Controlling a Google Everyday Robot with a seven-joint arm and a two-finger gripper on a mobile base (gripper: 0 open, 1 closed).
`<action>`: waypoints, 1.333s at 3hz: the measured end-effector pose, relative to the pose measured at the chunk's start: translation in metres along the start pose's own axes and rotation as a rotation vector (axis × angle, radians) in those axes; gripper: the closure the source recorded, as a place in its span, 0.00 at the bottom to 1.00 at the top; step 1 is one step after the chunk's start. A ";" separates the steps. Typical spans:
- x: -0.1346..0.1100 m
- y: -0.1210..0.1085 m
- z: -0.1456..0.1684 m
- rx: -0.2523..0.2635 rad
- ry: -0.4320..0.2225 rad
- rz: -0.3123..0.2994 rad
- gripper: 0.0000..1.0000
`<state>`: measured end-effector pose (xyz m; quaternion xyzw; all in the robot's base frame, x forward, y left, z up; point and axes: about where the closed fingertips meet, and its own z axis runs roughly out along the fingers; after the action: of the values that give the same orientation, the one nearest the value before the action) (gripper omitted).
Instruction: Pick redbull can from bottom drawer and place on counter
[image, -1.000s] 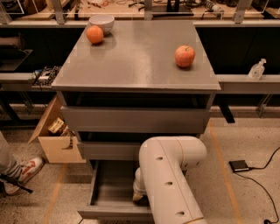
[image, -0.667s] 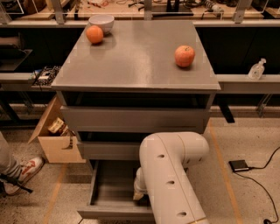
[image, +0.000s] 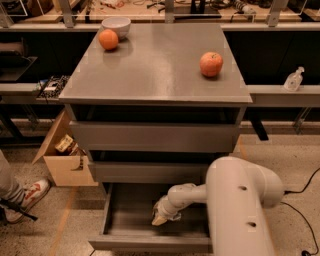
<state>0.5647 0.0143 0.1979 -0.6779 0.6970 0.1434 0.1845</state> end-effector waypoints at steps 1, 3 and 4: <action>0.012 0.002 -0.015 0.027 -0.041 -0.016 1.00; 0.022 0.005 -0.033 0.066 -0.086 0.008 1.00; 0.016 0.015 -0.071 0.120 -0.211 0.014 1.00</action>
Offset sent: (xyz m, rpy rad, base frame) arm -0.0036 -0.0133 0.0084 0.0429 -0.0308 0.0051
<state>0.5446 -0.0312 0.2534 -0.6420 0.6857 0.1730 0.2961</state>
